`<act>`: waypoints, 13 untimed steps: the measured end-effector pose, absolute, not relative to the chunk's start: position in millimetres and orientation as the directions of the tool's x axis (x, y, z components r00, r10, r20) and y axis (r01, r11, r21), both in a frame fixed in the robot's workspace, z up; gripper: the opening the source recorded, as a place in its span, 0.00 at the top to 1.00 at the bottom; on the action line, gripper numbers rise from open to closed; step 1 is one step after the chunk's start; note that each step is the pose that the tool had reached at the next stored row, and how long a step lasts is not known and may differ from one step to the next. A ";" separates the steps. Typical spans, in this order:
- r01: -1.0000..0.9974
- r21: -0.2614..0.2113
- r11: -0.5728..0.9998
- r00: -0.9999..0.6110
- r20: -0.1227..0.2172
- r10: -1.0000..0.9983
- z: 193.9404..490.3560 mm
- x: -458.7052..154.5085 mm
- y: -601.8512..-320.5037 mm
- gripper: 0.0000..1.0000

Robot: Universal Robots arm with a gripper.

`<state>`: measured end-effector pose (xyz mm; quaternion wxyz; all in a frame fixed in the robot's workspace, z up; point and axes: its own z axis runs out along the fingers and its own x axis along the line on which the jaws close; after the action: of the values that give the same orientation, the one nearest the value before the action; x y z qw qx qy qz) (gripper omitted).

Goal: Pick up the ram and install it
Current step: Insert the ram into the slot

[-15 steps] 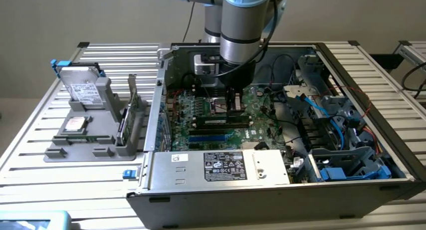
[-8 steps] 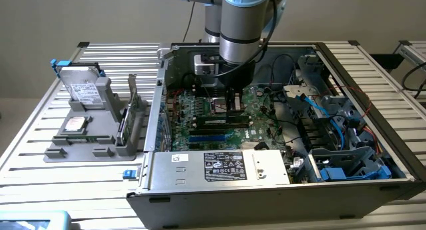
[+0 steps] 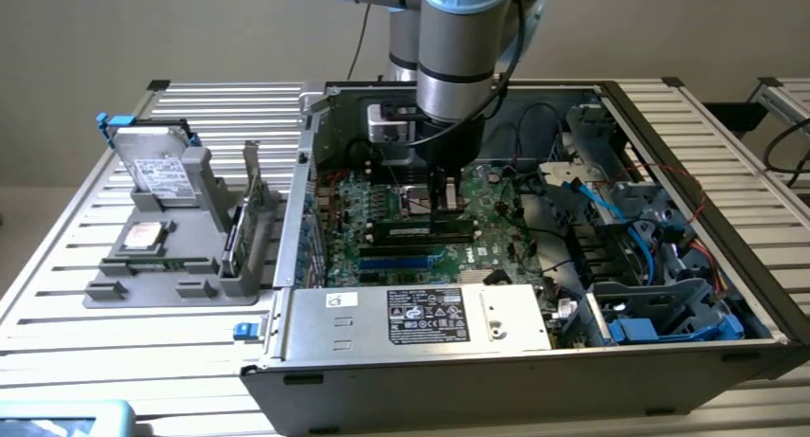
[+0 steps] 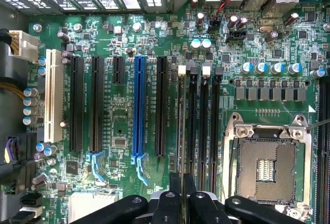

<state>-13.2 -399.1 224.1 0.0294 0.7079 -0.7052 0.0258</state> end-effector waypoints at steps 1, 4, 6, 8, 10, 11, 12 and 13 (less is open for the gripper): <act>-1.000 0.005 -0.004 0.004 0.078 -0.997 224.1 -13.5 -399.1 0.86; -1.000 0.004 -0.004 0.004 0.078 -0.997 224.1 -14.1 -399.1 0.86; -1.000 0.003 -0.004 0.004 0.078 -0.997 224.1 -14.1 -399.1 0.86; -1.000 0.001 -0.003 0.003 0.078 -0.997 224.1 -14.3 -399.1 0.86; -1.000 -0.002 -0.003 0.003 0.078 -0.997 224.1 -14.3 -399.1 0.86; -1.000 -0.003 -0.003 0.003 0.078 -0.997 224.1 -14.3 -399.1 0.86; -1.000 -0.004 -0.003 0.003 0.078 -0.997 224.1 -14.3 -399.1 0.86; -1.000 -0.004 -0.003 0.003 0.078 -0.997 224.1 -14.3 -399.1 0.86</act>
<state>-14.3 -399.1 224.1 0.0260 0.7077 -0.7054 0.0293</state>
